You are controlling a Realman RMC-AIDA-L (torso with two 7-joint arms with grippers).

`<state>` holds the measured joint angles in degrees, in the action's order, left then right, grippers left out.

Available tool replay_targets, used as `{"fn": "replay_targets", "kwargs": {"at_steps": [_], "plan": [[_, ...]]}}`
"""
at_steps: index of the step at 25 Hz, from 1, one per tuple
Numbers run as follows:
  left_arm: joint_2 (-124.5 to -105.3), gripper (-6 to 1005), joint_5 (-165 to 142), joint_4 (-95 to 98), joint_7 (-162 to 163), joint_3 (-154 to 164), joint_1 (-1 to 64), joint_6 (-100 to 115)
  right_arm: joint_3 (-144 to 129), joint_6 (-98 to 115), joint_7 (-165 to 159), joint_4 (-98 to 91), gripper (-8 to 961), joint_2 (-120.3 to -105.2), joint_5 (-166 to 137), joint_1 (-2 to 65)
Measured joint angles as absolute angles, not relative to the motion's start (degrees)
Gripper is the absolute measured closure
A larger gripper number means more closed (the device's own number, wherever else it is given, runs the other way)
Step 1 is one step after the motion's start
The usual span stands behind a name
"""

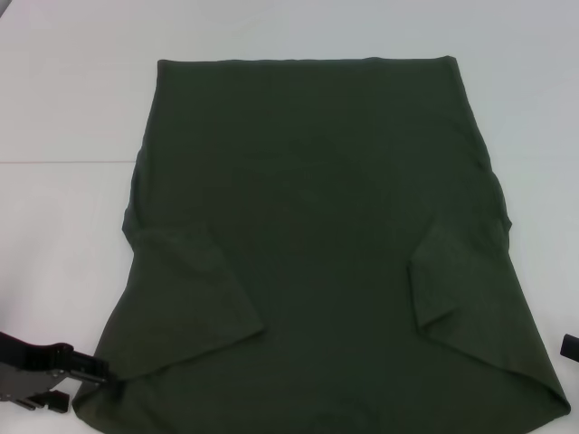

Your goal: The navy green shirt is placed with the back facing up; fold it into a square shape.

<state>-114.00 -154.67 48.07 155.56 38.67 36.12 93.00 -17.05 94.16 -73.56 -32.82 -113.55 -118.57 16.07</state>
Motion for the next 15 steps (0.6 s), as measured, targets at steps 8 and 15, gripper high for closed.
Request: {"fn": "replay_targets", "kwargs": {"at_steps": [8, 15], "plan": [[-114.01, 176, -154.8, 48.1, 155.5, 39.0, 36.1, 92.4, -17.1, 94.1, -73.6, -32.8, 137, -113.57, -118.6, 16.3], [-114.33, 175, -154.5, 48.0, 155.4, 39.0, 36.1, 92.4, -17.1, 94.1, -73.6, -32.8, 137, -113.63, -118.6, 16.4]]}}
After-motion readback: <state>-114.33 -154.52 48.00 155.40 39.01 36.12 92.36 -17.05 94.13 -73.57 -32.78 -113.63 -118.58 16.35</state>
